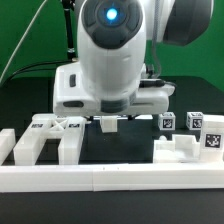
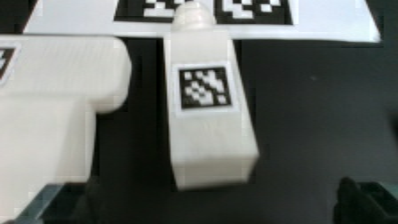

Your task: Assemble chair

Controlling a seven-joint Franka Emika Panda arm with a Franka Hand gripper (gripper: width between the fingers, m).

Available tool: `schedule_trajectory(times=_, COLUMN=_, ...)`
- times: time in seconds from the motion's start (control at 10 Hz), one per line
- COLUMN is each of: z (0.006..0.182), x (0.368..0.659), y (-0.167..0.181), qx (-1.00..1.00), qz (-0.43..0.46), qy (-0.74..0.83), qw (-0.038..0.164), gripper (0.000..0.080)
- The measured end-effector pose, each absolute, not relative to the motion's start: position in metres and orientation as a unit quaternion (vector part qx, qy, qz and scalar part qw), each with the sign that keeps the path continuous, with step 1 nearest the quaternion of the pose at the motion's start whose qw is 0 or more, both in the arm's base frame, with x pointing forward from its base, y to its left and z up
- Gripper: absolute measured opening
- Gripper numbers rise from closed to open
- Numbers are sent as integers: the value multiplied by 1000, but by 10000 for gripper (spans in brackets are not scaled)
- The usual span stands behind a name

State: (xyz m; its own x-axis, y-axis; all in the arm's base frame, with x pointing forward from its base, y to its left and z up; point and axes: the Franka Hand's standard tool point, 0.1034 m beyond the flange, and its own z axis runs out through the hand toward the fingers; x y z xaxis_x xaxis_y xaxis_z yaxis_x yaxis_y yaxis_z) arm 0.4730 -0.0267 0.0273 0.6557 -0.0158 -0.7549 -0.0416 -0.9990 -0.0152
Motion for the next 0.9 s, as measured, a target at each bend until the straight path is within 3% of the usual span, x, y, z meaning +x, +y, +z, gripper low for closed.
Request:
schedule_trajectory(times=0.1, z=29, x=461, y=-21, qx=-899, qz=437, qy=24, qw=15, gripper=649)
schedule_trajectory(times=0.5, z=28, x=459, y=-17, qx=-897, qz=441, qy=20, qw=16, gripper=649)
schedule_trajectory(times=0.9, z=15, x=450, y=-20, qx=-891, qz=454, qy=25, qw=15, gripper=649)
